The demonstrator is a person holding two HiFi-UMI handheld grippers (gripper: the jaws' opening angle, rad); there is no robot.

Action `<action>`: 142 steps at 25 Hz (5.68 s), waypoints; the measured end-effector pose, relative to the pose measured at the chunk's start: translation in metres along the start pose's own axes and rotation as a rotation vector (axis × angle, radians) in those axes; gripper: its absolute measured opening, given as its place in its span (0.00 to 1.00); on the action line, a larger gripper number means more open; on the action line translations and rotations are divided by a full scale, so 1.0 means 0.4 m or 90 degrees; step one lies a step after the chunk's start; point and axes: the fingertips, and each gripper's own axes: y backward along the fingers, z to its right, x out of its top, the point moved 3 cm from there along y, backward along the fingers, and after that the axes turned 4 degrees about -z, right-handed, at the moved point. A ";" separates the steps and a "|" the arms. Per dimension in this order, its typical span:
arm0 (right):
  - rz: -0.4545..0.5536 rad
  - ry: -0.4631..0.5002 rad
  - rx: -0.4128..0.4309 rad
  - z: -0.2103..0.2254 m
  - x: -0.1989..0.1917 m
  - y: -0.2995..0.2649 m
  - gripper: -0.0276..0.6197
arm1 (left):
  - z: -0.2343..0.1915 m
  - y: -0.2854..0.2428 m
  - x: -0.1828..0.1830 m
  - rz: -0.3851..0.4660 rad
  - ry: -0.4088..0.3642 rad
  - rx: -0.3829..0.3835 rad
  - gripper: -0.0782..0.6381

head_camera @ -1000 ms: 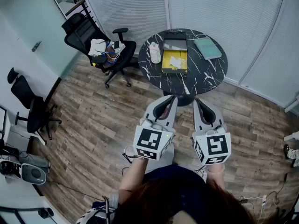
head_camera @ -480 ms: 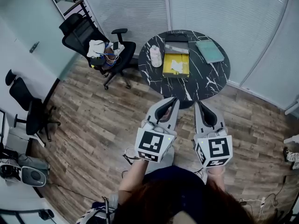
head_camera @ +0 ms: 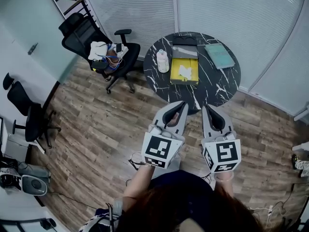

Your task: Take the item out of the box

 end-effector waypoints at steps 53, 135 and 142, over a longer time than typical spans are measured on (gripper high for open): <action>-0.025 0.018 -0.051 0.085 0.017 -0.309 0.08 | -0.205 -0.250 -0.021 -0.004 0.032 -0.088 0.15; -0.306 0.179 0.234 0.308 -0.322 -0.955 0.18 | -0.510 -0.667 -0.097 -0.099 0.078 0.076 0.15; -0.346 0.189 0.238 0.305 -0.384 -0.989 0.19 | -0.520 -0.668 -0.111 -0.110 0.082 0.080 0.15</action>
